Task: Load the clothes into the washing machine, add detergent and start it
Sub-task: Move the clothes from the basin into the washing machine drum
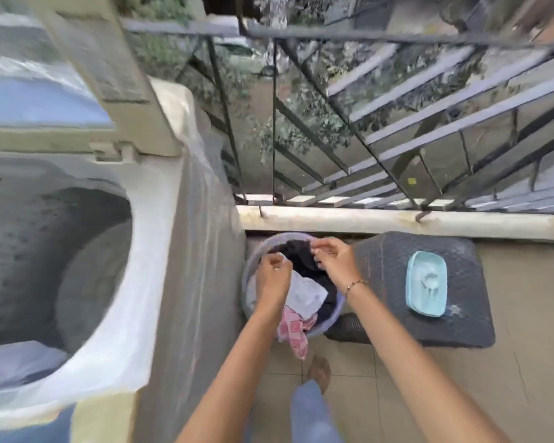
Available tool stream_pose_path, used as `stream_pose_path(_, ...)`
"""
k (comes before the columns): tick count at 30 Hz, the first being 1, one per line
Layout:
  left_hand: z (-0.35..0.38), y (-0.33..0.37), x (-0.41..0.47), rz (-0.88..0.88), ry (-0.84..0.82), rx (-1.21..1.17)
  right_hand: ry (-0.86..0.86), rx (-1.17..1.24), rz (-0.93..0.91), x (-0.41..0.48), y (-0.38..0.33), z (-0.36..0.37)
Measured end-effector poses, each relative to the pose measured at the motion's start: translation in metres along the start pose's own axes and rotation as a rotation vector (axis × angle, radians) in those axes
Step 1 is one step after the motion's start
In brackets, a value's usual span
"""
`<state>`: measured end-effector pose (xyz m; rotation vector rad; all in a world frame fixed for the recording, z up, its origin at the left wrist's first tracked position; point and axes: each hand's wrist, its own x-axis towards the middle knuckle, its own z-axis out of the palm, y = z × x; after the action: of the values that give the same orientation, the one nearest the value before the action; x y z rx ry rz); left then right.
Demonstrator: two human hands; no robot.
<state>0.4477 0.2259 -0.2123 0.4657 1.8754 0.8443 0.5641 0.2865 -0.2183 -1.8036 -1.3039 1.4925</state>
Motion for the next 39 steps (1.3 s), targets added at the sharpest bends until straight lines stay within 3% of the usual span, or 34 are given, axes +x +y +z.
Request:
stream_pose_path(7,0.040,-0.117,0.113,-0.134,0.086,0.238,-0.022,-0.103,0.168,0.074,0.138,0.028)
stream_pose_path(11,0.047,-0.160,0.168,-0.060,0.094,0.448,-0.075,-0.201,0.202,0.099,0.186,0.046)
stream_pose_path(14,0.051,-0.186,0.201,0.032,-0.052,0.653,-0.134,-0.309,0.205,0.112,0.213,0.056)
stream_pose_path(17,0.052,-0.202,0.218,-0.046,-0.194,0.736,-0.169,-0.373,0.214,0.115,0.232,0.062)
stream_pose_path(19,0.053,-0.204,0.221,-0.025,-0.214,0.832,-0.171,-0.327,0.263,0.113,0.241,0.064)
stream_pose_path(21,0.055,-0.194,0.218,0.108,-0.159,0.962,-0.172,-0.238,0.319,0.109,0.242,0.064)
stream_pose_path(23,0.056,-0.181,0.211,0.187,-0.079,0.852,-0.172,-0.161,0.321,0.103,0.239,0.064)
stream_pose_path(29,0.049,-0.115,0.190,0.281,0.278,0.151,-0.139,0.008,0.119,0.094,0.215,0.064)
stream_pose_path(32,0.038,-0.087,0.186,0.234,0.336,-0.067,-0.120,-0.077,0.040,0.094,0.219,0.064)
stream_pose_path(35,0.026,-0.077,0.186,0.084,0.281,-0.297,-0.078,-0.201,0.066,0.095,0.235,0.062)
stream_pose_path(39,0.012,-0.092,0.184,-0.081,-0.096,-0.541,-0.056,-0.097,0.251,0.105,0.245,0.062)
